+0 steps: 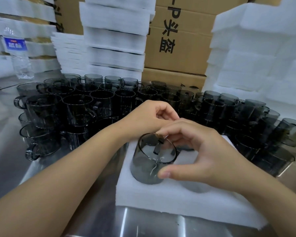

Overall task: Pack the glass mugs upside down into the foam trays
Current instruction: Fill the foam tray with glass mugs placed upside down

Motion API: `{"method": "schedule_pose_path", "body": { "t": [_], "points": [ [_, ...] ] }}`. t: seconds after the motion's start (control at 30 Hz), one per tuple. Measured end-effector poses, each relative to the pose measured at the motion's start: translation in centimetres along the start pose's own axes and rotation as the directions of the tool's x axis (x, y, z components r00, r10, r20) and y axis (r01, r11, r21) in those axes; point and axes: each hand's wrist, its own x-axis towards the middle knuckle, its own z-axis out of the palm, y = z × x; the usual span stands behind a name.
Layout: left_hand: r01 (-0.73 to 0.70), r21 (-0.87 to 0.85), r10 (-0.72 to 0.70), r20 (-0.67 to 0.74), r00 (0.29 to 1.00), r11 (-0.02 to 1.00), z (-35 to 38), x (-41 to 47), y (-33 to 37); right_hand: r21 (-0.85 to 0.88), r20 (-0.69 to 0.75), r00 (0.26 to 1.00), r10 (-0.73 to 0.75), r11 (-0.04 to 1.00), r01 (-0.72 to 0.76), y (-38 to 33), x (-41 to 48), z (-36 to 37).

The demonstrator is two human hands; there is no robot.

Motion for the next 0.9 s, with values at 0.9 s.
{"method": "schedule_pose_path", "body": {
  "t": [0.9],
  "points": [
    [-0.014,0.654,-0.405,0.485,0.775,0.756,-2.8,-2.6,4.3,-0.320,0.218,0.974,0.063,0.947,0.010,0.0,0.0,-0.6]
  ]
}}
